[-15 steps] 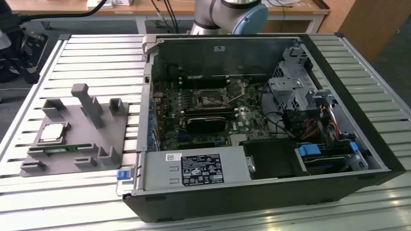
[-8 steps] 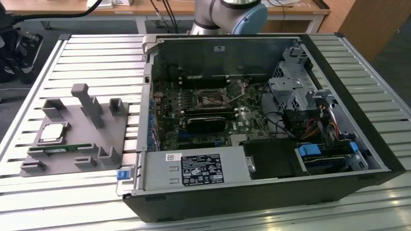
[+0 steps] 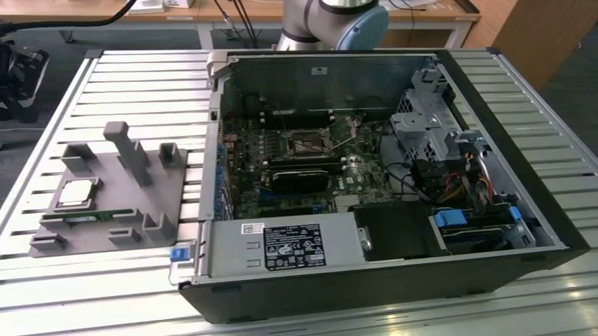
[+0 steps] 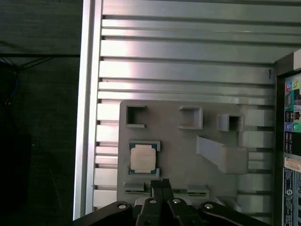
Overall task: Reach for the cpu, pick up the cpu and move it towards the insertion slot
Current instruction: 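Pick up the cpu and move it towards the insertion slot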
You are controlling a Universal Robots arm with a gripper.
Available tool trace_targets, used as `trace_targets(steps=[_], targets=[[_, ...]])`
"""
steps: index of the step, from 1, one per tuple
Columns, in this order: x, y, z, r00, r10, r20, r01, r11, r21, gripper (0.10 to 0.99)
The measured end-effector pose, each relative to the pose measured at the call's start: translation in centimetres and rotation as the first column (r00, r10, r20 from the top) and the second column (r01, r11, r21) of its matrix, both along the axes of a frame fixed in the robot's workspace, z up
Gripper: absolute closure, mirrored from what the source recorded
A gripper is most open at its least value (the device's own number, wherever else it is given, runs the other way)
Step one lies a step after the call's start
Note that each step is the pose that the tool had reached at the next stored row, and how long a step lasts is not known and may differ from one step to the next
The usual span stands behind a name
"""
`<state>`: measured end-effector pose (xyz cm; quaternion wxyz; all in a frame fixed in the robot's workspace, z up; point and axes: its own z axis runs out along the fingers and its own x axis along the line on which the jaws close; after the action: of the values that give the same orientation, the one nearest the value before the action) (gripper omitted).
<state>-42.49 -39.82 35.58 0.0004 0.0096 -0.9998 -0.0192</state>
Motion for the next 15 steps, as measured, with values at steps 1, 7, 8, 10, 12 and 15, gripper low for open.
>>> trace_targets(steps=[1,7,8,10,12,15], targets=[[-0.24,0.00,0.00,1.0000,0.000,-0.0001,0.000,1.0000,0.000,0.980],[-1.14,0.00,-0.20,1.0000,0.000,-0.0001,0.000,1.0000,0.000,0.980],[-1.18,-0.01,-0.25,1.0000,0.000,0.0001,0.000,1.0000,0.000,0.980],[-1.21,-0.02,-0.35,1.0000,0.000,-0.0001,0.000,1.0000,0.000,0.980],[-1.24,-0.03,-0.52,1.0000,0.000,0.0000,0.000,1.0000,0.000,0.980],[-1.27,-0.05,-0.95,1.0000,0.000,-0.0001,0.000,1.0000,0.000,0.980]])
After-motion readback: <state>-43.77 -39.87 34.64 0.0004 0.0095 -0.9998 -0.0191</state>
